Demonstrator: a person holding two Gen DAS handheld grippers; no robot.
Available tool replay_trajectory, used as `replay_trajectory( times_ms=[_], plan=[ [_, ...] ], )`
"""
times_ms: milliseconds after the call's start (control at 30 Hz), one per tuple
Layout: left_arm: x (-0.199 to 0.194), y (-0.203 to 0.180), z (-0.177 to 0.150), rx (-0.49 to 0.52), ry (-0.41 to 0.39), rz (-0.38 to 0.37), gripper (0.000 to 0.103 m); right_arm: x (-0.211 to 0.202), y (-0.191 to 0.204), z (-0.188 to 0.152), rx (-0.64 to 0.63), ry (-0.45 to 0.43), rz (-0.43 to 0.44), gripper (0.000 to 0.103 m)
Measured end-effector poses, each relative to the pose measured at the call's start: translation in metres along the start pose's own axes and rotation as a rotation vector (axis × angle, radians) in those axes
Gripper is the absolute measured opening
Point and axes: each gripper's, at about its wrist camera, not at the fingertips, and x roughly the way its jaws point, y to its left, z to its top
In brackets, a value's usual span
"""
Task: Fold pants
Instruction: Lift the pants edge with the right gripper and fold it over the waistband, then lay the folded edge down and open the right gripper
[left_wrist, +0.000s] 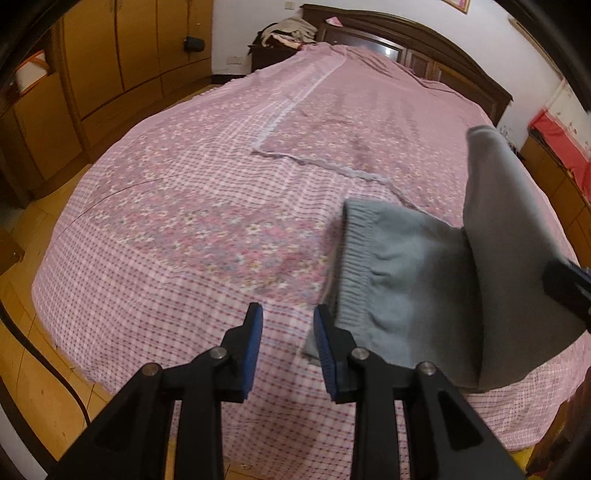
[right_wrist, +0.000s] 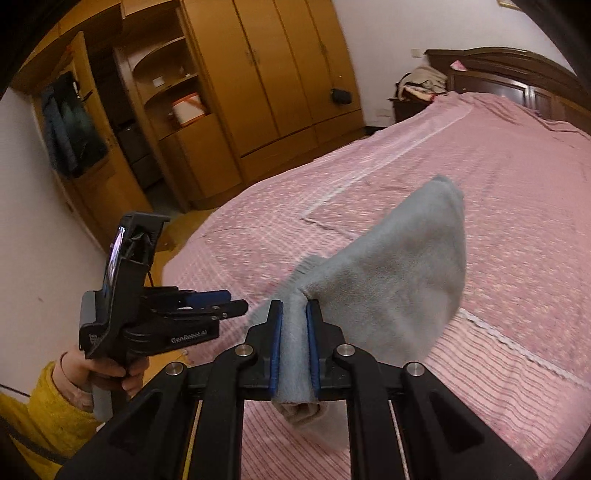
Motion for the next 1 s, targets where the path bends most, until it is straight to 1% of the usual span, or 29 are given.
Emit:
replay_trajectory(
  times_ms=[100,267,300,333,367,500,600,667,700,767,833,1000],
  plan=[
    [-0.001,0.009,-0.002,-0.018,-0.002,0.008,0.029,0.015,0.005,0.005,0.001,0.016,0.038,0.014],
    [-0.001,0.019,-0.003,-0.041,0.001,0.020,0.029,0.033,0.018,0.010,-0.026,0.033,0.074,0.014],
    [0.000,0.020,-0.004,-0.045,0.002,0.024,0.029,0.037,0.021,0.011,-0.032,0.037,0.082,0.006],
    [0.001,0.022,-0.004,-0.048,0.004,0.026,0.029,0.041,0.023,0.011,-0.038,0.041,0.102,0.002],
    [0.000,0.023,-0.006,-0.053,0.006,0.029,0.029,0.046,0.025,0.012,-0.044,0.047,0.121,0.002],
    [0.000,0.024,-0.006,-0.066,0.014,0.018,0.029,0.065,0.036,0.008,-0.094,0.075,0.085,0.002],
    [-0.004,0.019,-0.005,-0.043,0.005,0.011,0.029,0.069,0.032,0.002,-0.065,0.102,0.090,0.003],
    [-0.006,0.014,-0.004,-0.028,0.001,0.004,0.029,0.067,0.022,-0.001,-0.038,0.122,0.067,0.005],
    [-0.007,0.011,-0.003,-0.018,-0.001,0.000,0.029,0.066,0.017,-0.002,-0.025,0.129,0.054,0.009],
    [-0.008,0.005,0.000,-0.005,-0.005,-0.012,0.029,0.061,0.004,-0.009,0.013,0.141,0.026,0.013],
    [-0.010,-0.003,0.002,0.011,-0.010,-0.028,0.029,0.054,-0.009,-0.015,0.049,0.148,0.004,0.014],
    [-0.015,-0.027,0.007,0.065,-0.021,-0.069,0.029,0.036,-0.039,-0.035,0.137,0.155,-0.061,0.022]
  ],
)
